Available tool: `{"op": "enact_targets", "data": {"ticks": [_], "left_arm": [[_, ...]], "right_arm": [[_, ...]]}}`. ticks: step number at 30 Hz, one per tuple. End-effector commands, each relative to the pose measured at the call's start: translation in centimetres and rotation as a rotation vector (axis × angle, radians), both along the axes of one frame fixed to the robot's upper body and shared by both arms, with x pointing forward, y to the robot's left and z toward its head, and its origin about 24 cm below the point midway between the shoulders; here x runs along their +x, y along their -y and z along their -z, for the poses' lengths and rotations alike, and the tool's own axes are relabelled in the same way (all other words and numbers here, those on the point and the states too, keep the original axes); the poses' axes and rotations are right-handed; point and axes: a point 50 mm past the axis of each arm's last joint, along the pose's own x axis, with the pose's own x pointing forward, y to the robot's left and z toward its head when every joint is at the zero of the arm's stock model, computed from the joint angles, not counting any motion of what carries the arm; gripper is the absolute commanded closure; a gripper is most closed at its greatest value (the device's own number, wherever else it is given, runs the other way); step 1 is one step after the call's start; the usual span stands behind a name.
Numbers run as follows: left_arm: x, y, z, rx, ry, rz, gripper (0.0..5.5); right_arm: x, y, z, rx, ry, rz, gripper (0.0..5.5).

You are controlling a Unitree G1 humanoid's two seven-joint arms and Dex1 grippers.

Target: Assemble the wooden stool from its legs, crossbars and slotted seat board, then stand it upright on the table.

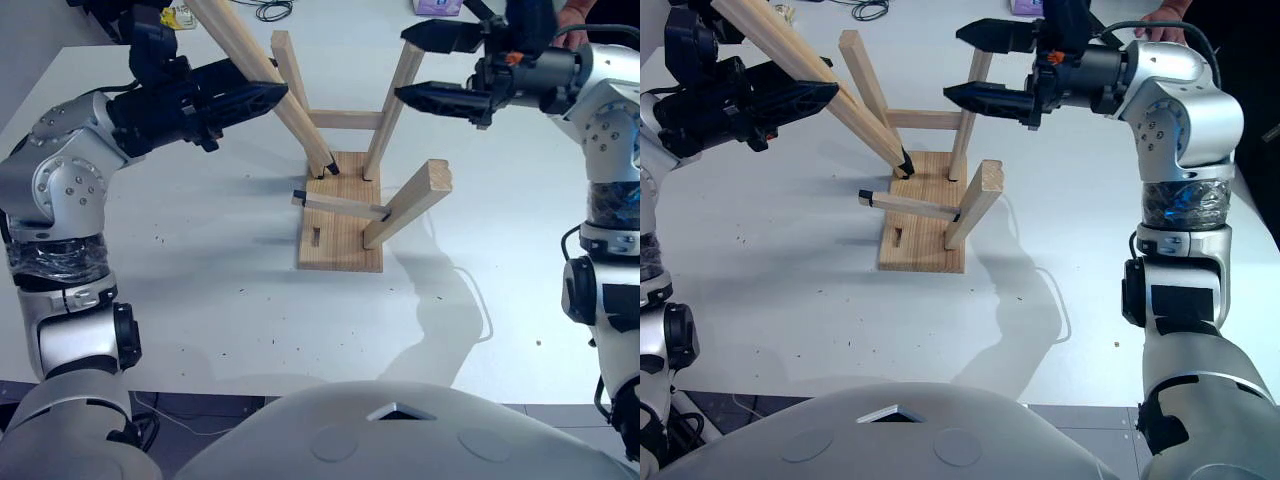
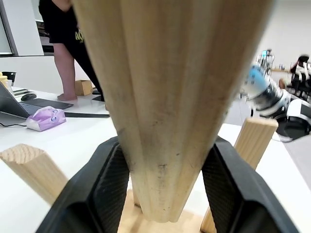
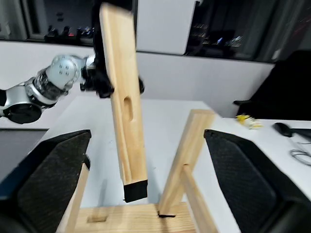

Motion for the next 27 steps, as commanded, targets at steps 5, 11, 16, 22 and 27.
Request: {"op": "enact_targets", "data": {"ticks": [5,11,16,22,27], "left_arm": [[-1.4,-2.9,2.4,0.233,-0.031,0.03,3.39],[-1.9,-1.8,3.2,0.197,-0.027,0.059,3.39],[-3.2,-0.5,4.6,0.157,-0.033,0.074,3.39],[-4.1,-0.1,6.2,0.178,-0.06,0.076,3.39],[-4.7,-0.2,7.3,0.193,-0.08,0.082,3.39]], "right_arm": [[-2.0,4.0,-1.3,0.106,0.078,0.184,1.2],[-2.3,4.6,-1.2,0.136,0.079,0.224,1.2],[-1.8,5.2,-1.5,0.127,0.078,0.235,1.2],[-1.3,5.2,-2.0,0.119,0.081,0.221,1.2],[-1.1,5.2,-2.0,0.113,0.082,0.217,1.2]]}}
